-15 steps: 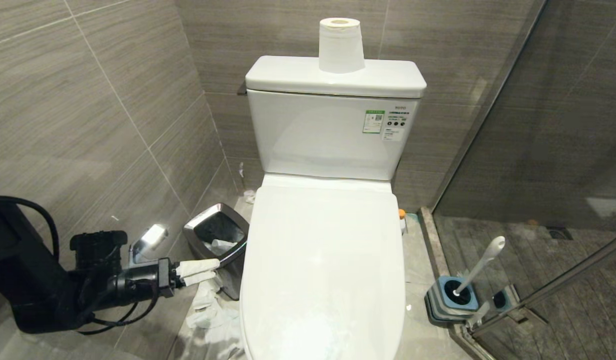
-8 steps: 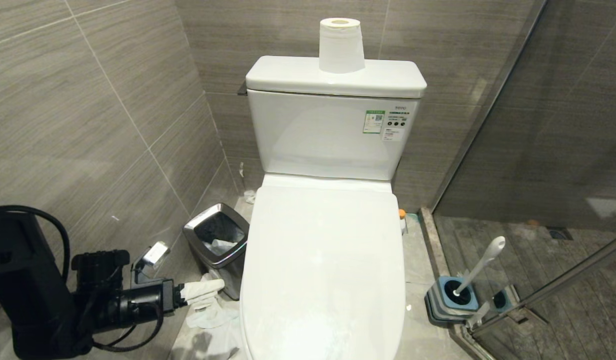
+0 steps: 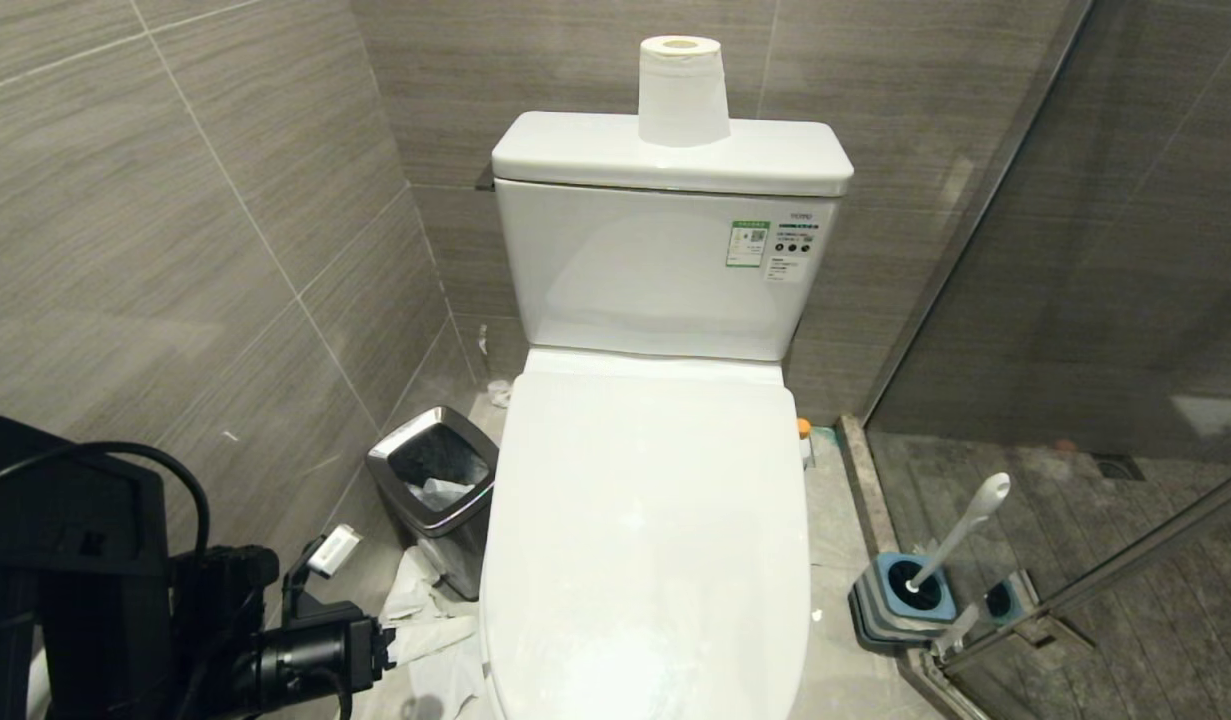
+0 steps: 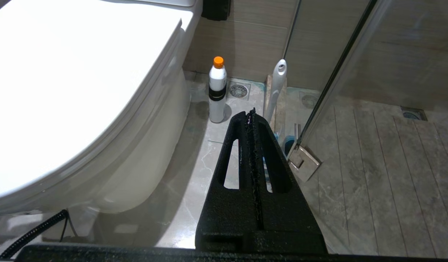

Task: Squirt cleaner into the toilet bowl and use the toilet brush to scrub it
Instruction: Use the left hand to lift the toilet lid slightly

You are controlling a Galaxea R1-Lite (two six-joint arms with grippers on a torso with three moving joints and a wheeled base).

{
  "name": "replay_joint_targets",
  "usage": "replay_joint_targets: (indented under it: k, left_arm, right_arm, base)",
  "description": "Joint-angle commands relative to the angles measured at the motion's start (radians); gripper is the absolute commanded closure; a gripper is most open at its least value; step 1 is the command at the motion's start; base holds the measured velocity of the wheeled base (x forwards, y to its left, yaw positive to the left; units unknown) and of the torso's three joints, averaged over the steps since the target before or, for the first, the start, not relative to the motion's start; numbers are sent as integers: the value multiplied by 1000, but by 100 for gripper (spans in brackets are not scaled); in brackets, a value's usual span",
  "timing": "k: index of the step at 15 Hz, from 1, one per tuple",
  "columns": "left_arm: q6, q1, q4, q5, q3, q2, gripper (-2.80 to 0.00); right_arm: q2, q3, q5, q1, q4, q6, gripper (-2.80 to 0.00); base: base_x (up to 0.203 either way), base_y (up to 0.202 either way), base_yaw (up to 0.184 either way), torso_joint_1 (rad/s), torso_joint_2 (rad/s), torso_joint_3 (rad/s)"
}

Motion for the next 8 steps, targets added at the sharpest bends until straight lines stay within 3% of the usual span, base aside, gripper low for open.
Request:
replay_joint_targets:
  k: [1,8]
  left_arm:
    - [-3,-11,-10,-6,20,0,-280]
    - [-5,-57,-10,-2,57,6,-280]
  right_arm:
    - [-1,12,1,0,0,-1,0]
    - [-1,12,1,0,0,-1,0]
  base:
    - [0,0,0,0,0,0]
    - [0,0,0,0,0,0]
